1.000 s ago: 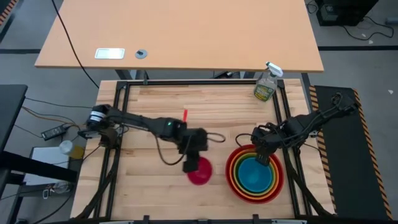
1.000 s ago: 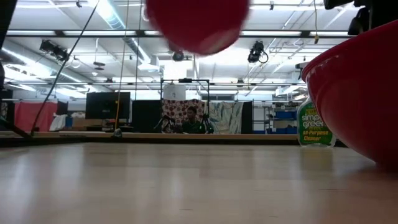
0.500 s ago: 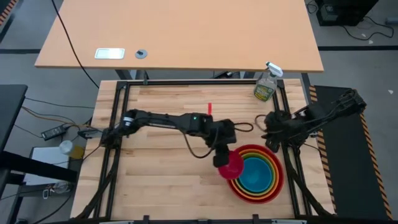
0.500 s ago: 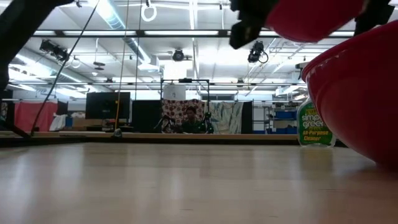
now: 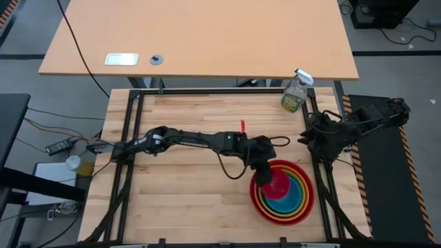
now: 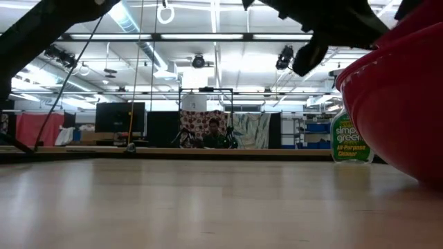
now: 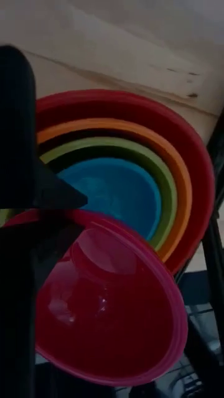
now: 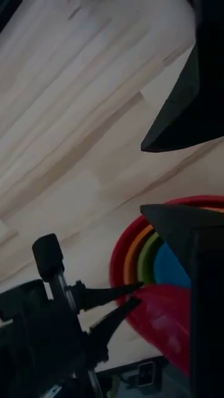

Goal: Nest bowls inside each other by size order
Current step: Put the red bowl on top of the blue bowl, then return to Home Position

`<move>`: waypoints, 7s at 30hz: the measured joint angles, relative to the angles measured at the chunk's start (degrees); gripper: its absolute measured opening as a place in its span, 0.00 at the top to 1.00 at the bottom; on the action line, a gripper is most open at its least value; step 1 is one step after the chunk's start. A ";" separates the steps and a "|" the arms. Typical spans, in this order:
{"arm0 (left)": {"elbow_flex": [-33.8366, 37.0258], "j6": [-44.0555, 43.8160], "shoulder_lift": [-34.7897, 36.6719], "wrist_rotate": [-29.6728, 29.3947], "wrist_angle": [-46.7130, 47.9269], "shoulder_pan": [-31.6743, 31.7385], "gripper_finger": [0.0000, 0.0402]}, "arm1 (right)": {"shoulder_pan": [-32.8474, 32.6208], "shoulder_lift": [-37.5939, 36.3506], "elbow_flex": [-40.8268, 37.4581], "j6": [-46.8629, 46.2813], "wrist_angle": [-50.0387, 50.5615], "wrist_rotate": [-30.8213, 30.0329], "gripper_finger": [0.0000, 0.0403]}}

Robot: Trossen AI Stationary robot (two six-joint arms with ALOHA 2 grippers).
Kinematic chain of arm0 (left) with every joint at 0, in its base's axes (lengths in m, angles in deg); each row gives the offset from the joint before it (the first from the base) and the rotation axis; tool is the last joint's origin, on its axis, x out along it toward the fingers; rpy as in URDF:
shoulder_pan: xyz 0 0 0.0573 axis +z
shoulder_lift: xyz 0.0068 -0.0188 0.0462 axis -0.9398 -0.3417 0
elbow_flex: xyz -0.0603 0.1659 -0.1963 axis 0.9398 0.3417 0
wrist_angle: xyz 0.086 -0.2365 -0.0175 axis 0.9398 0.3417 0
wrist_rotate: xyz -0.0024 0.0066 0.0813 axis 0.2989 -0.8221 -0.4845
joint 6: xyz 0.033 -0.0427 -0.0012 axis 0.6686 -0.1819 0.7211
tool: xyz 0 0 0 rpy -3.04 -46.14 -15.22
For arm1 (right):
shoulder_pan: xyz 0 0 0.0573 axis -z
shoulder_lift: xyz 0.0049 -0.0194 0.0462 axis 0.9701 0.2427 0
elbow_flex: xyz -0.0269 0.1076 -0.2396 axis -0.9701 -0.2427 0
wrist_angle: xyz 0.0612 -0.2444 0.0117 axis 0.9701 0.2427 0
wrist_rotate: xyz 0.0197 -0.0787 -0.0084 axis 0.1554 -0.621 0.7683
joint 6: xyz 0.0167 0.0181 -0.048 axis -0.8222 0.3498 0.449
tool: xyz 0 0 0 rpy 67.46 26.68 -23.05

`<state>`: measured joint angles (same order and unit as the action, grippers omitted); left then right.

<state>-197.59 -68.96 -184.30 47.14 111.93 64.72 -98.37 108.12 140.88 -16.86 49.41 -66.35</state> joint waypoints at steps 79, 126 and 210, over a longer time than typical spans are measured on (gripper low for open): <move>0.09 -8.53 -8.45 -2.76 -3.62 -2.60 0.90 | -18.18 40.32 -1.22 -32.75 -12.16 16.23 0.90; 0.04 31.34 4.27 -17.92 7.32 -4.51 0.66 | -16.33 41.52 -6.35 -19.86 -22.08 11.53 0.90; 116.64 -9.00 96.52 -23.32 -43.87 6.80 0.99 | -7.98 -42.74 -45.80 5.54 -52.94 -17.89 0.77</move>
<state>-80.95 -77.95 -87.77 23.82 68.06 71.52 -106.35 65.38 95.09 -11.32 -3.53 -84.24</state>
